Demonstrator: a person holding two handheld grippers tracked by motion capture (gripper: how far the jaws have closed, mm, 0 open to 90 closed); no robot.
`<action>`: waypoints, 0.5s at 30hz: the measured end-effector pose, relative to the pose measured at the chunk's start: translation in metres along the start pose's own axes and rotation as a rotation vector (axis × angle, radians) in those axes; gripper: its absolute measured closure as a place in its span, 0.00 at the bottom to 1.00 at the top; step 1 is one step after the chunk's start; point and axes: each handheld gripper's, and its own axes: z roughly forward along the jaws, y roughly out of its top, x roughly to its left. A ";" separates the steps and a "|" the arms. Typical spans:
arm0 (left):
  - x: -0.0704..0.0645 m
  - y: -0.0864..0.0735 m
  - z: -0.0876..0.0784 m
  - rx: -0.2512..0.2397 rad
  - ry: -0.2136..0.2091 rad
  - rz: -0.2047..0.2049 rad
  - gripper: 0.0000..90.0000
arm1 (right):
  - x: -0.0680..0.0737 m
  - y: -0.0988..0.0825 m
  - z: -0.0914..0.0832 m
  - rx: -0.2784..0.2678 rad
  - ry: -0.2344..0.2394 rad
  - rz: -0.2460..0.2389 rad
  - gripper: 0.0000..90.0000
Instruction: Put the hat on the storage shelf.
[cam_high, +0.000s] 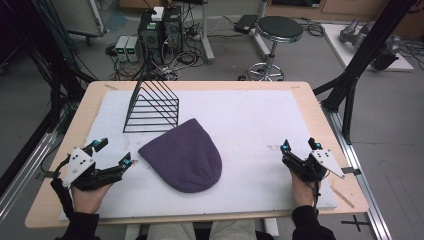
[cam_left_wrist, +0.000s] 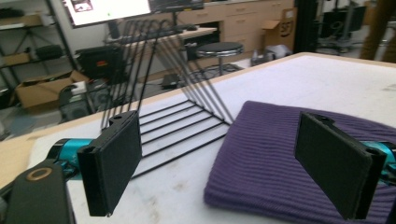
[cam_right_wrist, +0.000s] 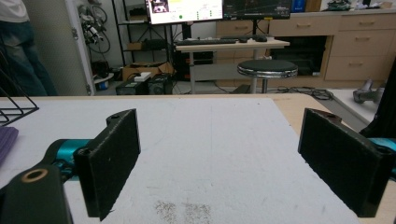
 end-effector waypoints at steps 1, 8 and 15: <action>-0.001 0.003 0.002 0.006 -0.015 0.014 0.17 | 0.000 0.000 0.000 0.001 0.001 0.002 0.14; -0.016 0.021 0.019 0.028 -0.117 0.080 0.17 | 0.000 0.000 0.000 0.006 0.003 0.001 0.14; -0.025 0.031 0.032 0.062 -0.182 0.123 0.17 | 0.000 0.000 0.001 0.006 0.007 0.000 0.14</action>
